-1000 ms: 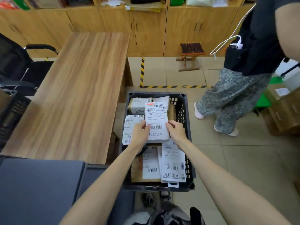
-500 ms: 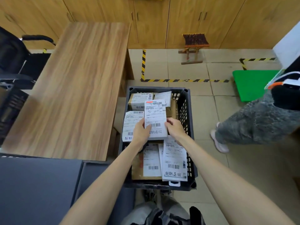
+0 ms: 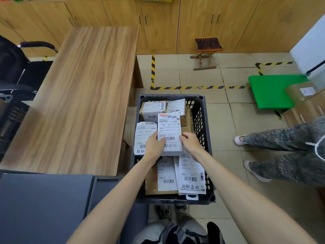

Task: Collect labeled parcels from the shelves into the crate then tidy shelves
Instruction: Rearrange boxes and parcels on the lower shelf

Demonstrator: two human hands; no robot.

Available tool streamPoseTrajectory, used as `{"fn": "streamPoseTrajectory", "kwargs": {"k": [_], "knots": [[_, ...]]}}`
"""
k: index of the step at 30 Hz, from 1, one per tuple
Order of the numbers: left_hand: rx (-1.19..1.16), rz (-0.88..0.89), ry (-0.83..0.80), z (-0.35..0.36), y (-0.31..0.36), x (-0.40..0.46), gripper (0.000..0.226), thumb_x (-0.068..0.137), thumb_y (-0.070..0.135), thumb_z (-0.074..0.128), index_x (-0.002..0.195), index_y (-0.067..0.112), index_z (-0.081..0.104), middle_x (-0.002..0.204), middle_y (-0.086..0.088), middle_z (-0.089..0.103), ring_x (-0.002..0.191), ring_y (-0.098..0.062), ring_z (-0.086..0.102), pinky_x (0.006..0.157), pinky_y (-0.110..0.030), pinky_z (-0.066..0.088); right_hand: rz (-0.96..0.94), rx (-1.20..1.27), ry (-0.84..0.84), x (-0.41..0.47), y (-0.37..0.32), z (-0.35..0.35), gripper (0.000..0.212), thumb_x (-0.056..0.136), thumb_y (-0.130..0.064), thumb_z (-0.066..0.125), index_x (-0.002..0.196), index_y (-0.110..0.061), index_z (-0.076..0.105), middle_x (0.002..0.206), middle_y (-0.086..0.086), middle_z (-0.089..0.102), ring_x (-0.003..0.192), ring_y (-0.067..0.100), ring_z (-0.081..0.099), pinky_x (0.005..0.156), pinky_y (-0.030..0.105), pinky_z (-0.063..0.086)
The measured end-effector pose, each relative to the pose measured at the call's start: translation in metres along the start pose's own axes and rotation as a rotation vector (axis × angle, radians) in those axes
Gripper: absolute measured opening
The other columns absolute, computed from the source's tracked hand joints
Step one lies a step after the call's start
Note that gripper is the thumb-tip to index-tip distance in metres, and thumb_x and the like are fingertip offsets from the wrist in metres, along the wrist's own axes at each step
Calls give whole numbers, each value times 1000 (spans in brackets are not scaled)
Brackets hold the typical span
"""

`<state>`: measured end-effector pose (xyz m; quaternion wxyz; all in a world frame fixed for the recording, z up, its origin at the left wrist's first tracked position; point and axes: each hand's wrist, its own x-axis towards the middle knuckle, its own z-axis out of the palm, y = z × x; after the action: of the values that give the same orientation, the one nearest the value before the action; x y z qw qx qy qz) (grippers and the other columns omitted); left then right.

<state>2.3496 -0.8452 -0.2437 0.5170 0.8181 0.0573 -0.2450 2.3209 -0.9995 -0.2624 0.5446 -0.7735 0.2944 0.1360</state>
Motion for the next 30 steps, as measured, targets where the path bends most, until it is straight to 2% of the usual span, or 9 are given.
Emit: {"fn": "streamPoseTrajectory", "kwargs": {"k": [4,8,12,19,21,23,24,27,30], "knots": [[5,-13,-23,0,3,8,23,97,13,52,117,17,64,108,5,70,95,-13,64,69,-25,48,12,36,-6,1,-3,-2,26,96,-11,46,102,3,68,106,11,71,103,31,65,94,49,51],[68,1,-29,-2,4,15,24,97,9,52,116,16,63,108,3,70,93,-14,63,64,-24,44,26,52,-23,0,-8,-1,24,97,-9,47,102,-3,70,105,5,72,103,26,66,95,47,52],[95,9,-18,-5,2,23,25,97,10,54,118,15,64,112,1,70,99,-19,65,70,-27,47,10,32,-10,6,-9,2,23,96,-11,50,105,-7,71,110,3,72,102,22,67,94,47,53],[97,48,-8,-9,-7,22,24,97,11,55,118,15,67,110,4,72,97,-15,65,68,-23,45,-15,53,-24,9,-5,5,25,97,-9,52,111,-8,71,117,3,71,105,18,66,95,41,54],[123,45,-2,-11,-4,23,21,96,10,57,113,15,69,108,4,72,93,-12,65,64,-20,44,-7,56,-20,6,-6,6,25,98,-9,50,109,-6,72,116,3,71,102,17,66,89,34,56],[155,58,-8,-14,-2,22,22,95,9,59,114,16,69,107,6,71,90,-9,64,61,-17,43,8,45,-4,3,-6,9,22,99,-7,48,98,-6,70,109,4,71,88,14,65,71,19,53],[166,69,-17,-13,-2,21,24,95,9,59,115,16,69,109,6,71,91,-9,64,61,-17,44,15,43,7,1,-5,10,22,100,-7,47,95,-7,69,106,4,70,84,14,64,65,17,51],[193,96,-43,-9,-7,20,28,94,9,60,120,16,68,117,2,71,102,-16,64,70,-20,47,23,50,21,-2,0,11,24,100,-7,47,105,-3,69,111,7,71,94,19,66,74,26,55],[211,85,-45,-5,-12,17,28,93,12,61,119,19,69,119,0,70,107,-19,63,84,-32,53,-19,4,58,-3,1,9,24,97,-4,47,105,-2,70,110,6,70,94,18,65,71,23,52]]}}
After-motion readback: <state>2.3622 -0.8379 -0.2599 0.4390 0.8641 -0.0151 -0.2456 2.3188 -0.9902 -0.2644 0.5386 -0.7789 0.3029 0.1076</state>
